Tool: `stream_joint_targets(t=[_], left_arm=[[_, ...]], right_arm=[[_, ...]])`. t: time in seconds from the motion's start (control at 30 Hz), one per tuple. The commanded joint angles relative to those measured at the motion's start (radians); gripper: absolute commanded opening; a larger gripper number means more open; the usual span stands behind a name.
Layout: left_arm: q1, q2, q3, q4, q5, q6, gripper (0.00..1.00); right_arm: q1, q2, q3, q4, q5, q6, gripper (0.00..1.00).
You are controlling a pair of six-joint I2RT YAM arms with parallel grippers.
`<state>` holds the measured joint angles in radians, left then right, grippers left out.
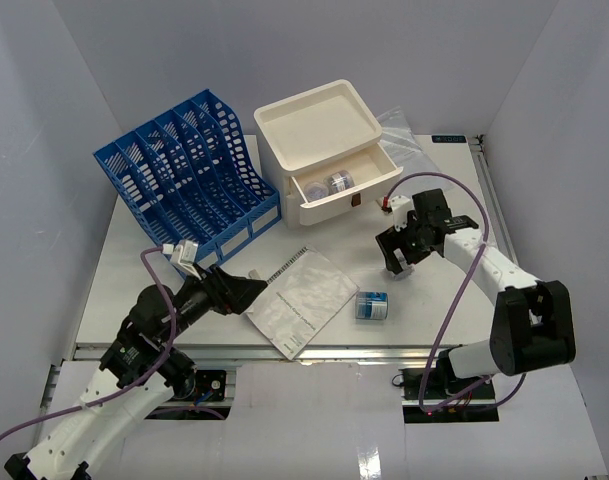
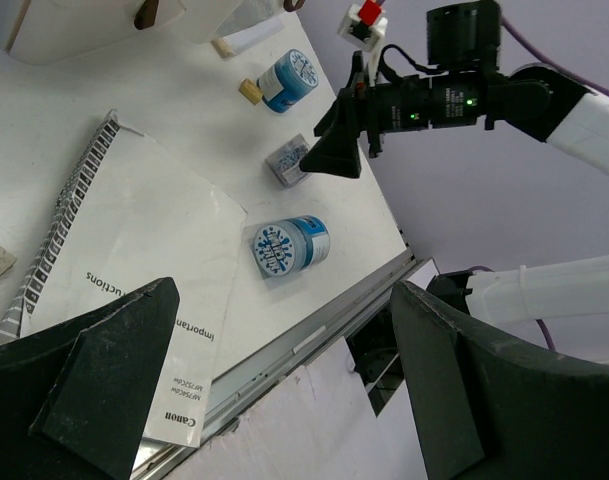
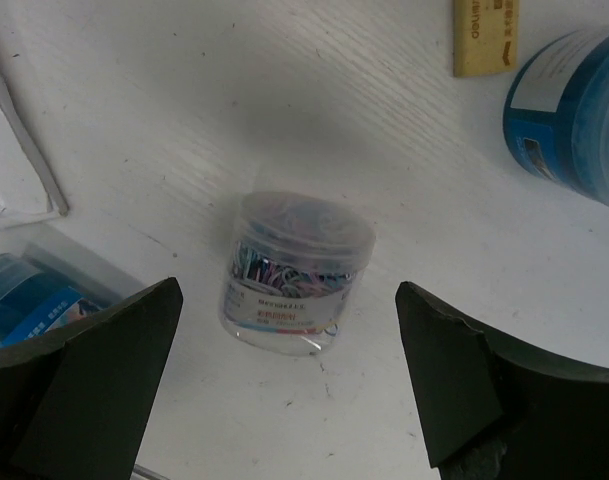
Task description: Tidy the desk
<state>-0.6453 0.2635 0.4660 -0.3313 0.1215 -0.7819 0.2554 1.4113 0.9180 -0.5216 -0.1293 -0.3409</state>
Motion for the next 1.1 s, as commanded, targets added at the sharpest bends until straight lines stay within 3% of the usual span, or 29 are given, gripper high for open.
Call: stream_joint_targets(t=[0.0, 0.07, 0.33, 0.43, 0.67, 0.87, 1.07], left_arm=[[0.004, -0.02, -0.017, 0.013, 0.012, -0.012, 0.98], [0.004, -0.023, -0.02, 0.011, 0.012, -0.012, 0.98], [0.003, -0.032, -0.032, 0.005, 0.007, -0.016, 0.98], [0.004, -0.03, -0.033, 0.006, 0.006, -0.02, 0.98], [0.004, -0.037, -0.027, 0.001, 0.007, -0.015, 0.98], [0.004, -0.02, -0.027, 0.005, -0.002, -0.016, 0.98], [0.003, 0.023, -0.018, 0.037, 0.015, -0.016, 0.98]], right_arm=[[-0.002, 0.062, -0.003, 0.082, 0.013, 0.029, 0.97], [-0.002, 0.079, -0.01, 0.086, 0.014, 0.033, 0.98], [-0.002, 0.074, -0.047, 0.084, 0.02, 0.019, 0.76], [-0.002, 0.054, -0.06, 0.081, 0.01, 0.013, 0.63], [-0.002, -0.106, -0.027, 0.013, -0.052, -0.021, 0.43], [0.007, -0.303, 0.133, -0.055, -0.208, -0.033, 0.41], [0.053, -0.281, 0.367, 0.018, -0.211, 0.034, 0.4]])
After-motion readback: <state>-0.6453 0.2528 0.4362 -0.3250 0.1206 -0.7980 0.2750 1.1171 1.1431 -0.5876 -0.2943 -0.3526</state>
